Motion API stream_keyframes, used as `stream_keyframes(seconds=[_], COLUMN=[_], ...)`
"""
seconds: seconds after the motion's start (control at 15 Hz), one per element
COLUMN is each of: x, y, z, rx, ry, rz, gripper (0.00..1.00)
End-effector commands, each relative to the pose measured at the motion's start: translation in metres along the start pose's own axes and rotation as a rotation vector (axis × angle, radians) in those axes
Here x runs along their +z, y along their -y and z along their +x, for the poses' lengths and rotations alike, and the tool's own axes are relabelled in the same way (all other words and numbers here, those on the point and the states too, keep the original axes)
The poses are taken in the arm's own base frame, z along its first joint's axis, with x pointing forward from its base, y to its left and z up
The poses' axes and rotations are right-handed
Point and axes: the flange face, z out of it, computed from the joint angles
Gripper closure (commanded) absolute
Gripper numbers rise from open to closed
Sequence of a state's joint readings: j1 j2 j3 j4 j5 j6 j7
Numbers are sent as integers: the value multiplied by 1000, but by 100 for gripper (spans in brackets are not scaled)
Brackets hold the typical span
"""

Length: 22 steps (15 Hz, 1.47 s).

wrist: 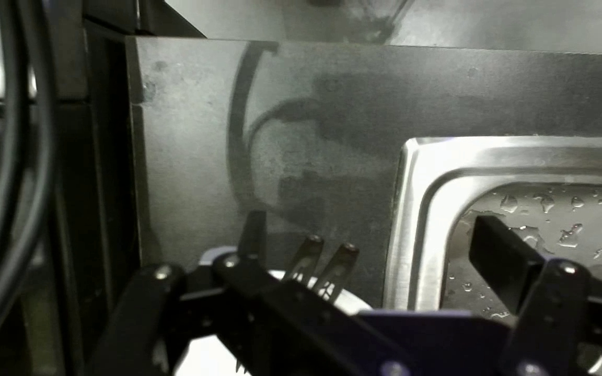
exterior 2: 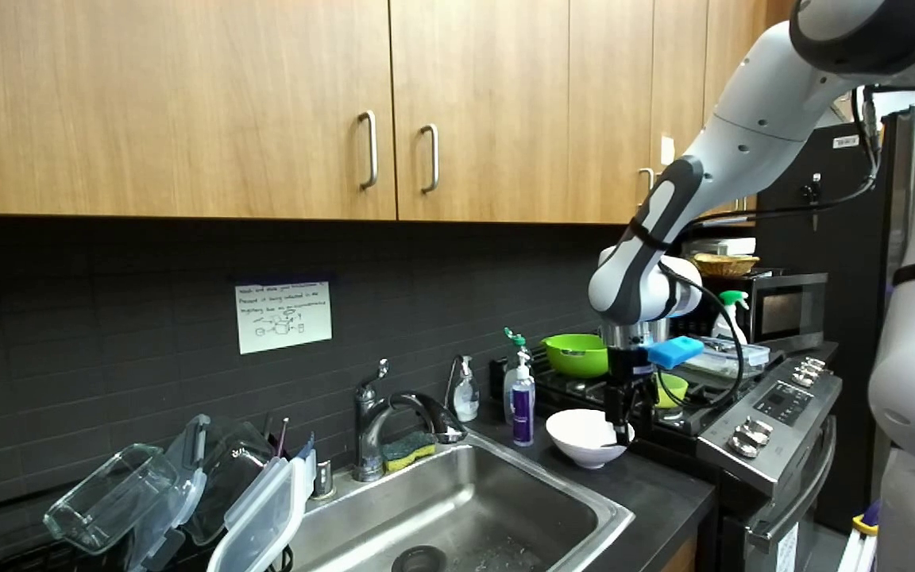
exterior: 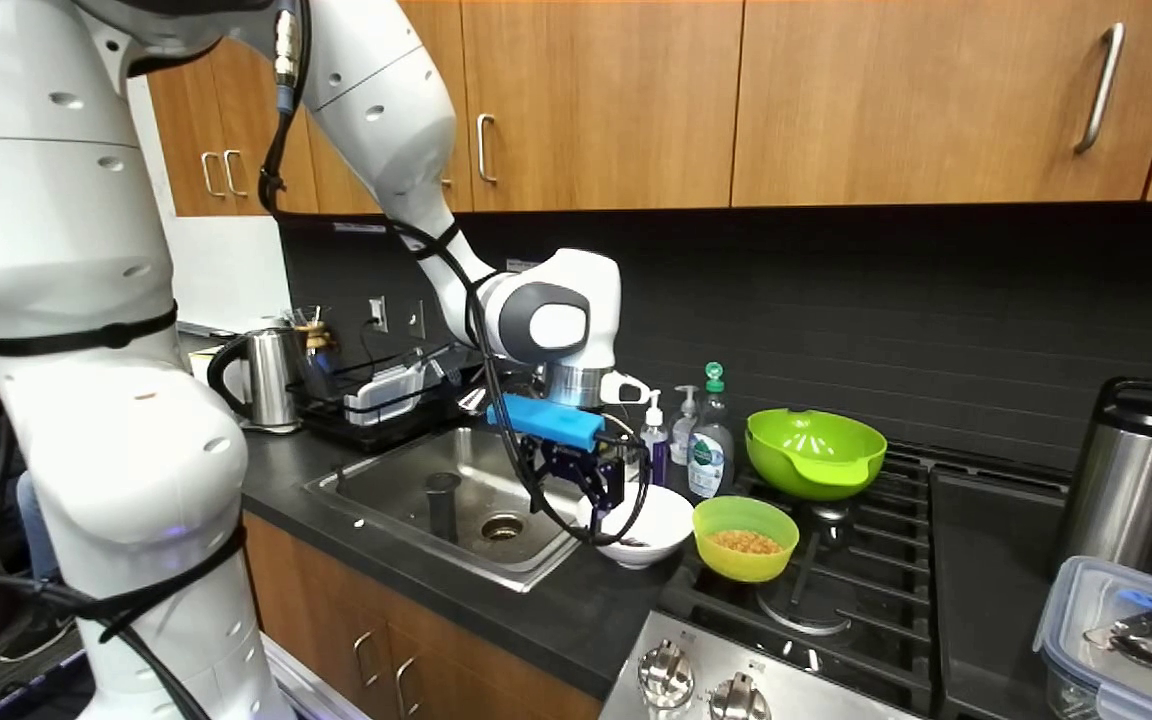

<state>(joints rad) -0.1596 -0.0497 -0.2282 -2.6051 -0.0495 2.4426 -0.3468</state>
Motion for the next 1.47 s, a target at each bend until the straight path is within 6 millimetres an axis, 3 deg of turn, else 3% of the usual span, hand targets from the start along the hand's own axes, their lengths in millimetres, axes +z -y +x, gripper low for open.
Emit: stream_keyframes(seconds=[0.0, 1.4], x=[3, 1], y=[-3, -3], z=[-1, 4], rx=[21, 135], ry=[2, -49], rz=[-43, -124], gripper=[0, 0])
